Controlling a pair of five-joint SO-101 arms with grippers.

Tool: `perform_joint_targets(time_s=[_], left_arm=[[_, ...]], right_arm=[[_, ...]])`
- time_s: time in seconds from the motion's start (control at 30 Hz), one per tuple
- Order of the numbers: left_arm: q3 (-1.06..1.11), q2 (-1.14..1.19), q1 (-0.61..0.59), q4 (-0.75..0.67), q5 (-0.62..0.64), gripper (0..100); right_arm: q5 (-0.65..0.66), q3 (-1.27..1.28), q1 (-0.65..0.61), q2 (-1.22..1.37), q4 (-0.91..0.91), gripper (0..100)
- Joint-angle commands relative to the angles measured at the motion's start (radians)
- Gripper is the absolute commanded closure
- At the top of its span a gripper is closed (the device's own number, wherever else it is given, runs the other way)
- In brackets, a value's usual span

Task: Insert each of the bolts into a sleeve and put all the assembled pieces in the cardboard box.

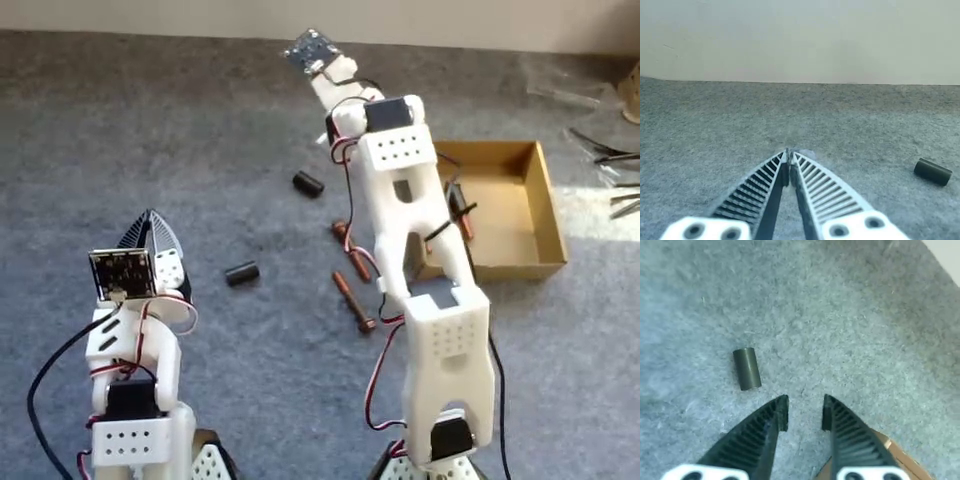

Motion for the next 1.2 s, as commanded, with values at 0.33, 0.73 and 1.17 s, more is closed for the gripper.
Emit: perform_joint_targets(time_s=[0.33,0.73,1.17], left_arm=[[0.008,-0.007,-0.001,-0.023,-0.005,97],[0.010,-0.007,-0.001,-0.023,-0.005,97],[0.018,-0.007,-0.001,-0.023,-0.006,97]], right_arm=[[0.006,-0.056,0.062,0.001,-0.041,82.5],[-0.043,-0.036,0.067,0.081,-0.222,82.5],[-0.083,-0.174,0.073,0.271,-0.199,82.6]])
